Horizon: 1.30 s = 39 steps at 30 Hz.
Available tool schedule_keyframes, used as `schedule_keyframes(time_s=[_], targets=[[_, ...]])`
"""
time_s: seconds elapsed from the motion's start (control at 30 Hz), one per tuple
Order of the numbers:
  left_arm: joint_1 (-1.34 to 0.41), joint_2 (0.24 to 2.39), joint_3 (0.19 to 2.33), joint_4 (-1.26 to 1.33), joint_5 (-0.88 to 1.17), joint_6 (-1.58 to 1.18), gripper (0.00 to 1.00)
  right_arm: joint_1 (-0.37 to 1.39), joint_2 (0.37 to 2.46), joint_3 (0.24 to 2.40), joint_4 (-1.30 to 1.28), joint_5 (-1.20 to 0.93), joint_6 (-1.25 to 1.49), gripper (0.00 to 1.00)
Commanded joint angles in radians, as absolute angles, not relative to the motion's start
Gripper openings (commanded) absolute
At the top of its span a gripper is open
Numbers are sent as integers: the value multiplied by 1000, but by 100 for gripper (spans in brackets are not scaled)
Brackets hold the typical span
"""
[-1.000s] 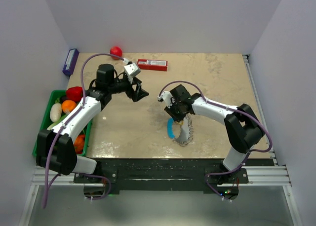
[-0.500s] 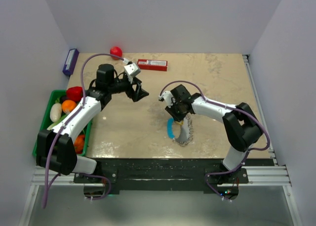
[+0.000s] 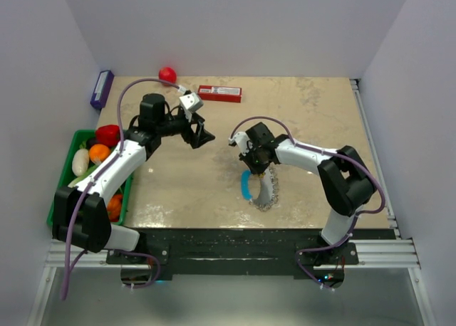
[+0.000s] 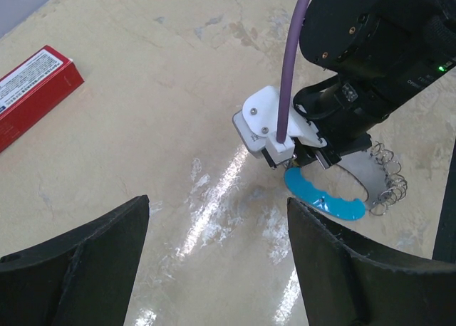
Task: Remove the keys from the keyring
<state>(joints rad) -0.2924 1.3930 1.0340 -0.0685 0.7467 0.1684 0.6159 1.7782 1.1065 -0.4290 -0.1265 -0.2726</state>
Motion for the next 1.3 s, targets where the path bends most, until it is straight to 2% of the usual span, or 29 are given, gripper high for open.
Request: schedule_keyframes(time_s=[0.0,0.37,0.63,0.8,0.83,0.87,0.9,1.13,1.27], targets=[[-285,1370,1029,-22,765,178,82,614,1770,1108,-405,-118,-270,0],[-287,1433,1043,-20,845,186,83,615,1678,1078,-382,-54,-354,0],[-287,1537,1087,43,1022,164,84,614,1539,1042,-382,-72,-442,0],[-299,1583,1114,61,1019,140,84,614,1554,1032,-394,-72,-437,0],[-301,1586,1112,67,1019,134,84,615,1562,1016,-384,-65,-431,4],[-302,1588,1109,75,1016,129,84,614,1574,1006,-352,-63,-405,12],[-304,1586,1106,89,1008,117,84,614,1598,1002,-345,-70,-393,14],[-304,1526,1046,100,950,132,84,635,1651,1011,-334,-101,-339,17],[-304,1499,1031,92,942,138,84,655,1660,1011,-322,-86,-330,22]])
